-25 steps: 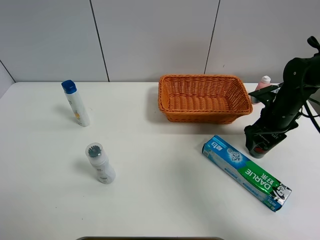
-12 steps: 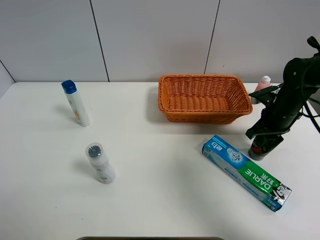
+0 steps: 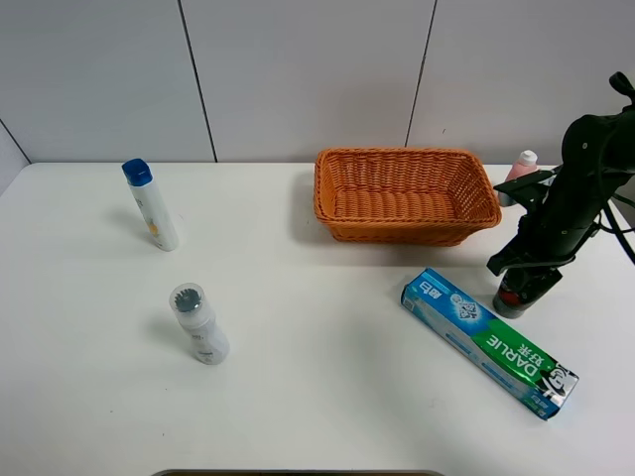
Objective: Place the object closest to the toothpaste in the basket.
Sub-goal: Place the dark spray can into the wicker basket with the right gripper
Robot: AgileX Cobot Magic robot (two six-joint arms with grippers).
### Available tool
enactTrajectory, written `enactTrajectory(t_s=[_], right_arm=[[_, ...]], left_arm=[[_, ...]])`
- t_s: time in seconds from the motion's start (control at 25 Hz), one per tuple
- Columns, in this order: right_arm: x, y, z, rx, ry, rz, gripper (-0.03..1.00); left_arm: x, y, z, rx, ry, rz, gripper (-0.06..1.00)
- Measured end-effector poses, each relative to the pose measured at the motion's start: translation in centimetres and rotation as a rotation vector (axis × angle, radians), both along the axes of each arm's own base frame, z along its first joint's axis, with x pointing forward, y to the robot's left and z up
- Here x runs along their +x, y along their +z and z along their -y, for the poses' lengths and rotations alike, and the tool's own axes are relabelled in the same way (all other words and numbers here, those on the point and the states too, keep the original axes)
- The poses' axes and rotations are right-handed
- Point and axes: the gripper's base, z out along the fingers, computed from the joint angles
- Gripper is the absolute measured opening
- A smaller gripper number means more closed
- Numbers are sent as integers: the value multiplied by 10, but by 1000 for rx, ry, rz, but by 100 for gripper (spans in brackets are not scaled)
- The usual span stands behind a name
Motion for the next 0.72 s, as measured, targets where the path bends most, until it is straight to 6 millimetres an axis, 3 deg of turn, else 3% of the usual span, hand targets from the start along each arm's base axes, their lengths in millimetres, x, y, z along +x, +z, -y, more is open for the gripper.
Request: enactTrajectory(t_s=[0.56, 0.72], right_arm=[[0, 0, 0, 0, -4, 2, 32], [-2, 12, 0, 0, -4, 35, 32]], left_arm=[[0, 0, 0, 0, 0, 0, 94], [0, 0, 0, 0, 0, 0, 94]])
